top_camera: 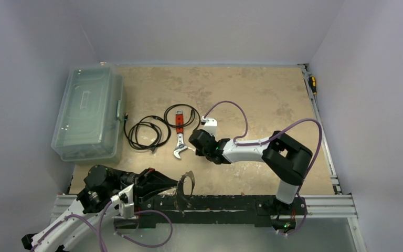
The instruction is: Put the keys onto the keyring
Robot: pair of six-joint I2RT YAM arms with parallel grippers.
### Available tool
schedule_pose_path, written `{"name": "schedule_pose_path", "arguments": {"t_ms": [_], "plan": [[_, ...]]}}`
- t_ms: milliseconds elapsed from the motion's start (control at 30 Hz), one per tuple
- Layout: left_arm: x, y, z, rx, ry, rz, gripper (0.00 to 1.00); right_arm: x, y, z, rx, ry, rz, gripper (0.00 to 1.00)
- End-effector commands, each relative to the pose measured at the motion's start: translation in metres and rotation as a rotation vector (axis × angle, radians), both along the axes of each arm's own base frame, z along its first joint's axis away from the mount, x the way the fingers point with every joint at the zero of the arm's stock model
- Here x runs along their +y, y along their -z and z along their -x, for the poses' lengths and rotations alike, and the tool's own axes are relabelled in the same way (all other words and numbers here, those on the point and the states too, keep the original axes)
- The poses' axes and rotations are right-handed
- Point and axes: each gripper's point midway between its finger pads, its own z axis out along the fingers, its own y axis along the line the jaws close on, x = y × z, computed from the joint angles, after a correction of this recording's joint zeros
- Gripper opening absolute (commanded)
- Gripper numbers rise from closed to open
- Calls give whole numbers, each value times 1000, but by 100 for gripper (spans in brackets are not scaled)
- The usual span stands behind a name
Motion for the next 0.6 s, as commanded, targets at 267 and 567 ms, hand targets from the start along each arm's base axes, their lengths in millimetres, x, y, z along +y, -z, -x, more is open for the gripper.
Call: {"name": "schedule_pose_path", "arguments": {"t_ms": [267, 567], "plan": [[-1, -6, 4, -19, 27, 17, 0, -27, -43, 5, -90, -67, 45, 0], [-2, -2, 3, -24, 26, 13, 0, -33, -87, 7, -191, -164, 41, 0]]}}
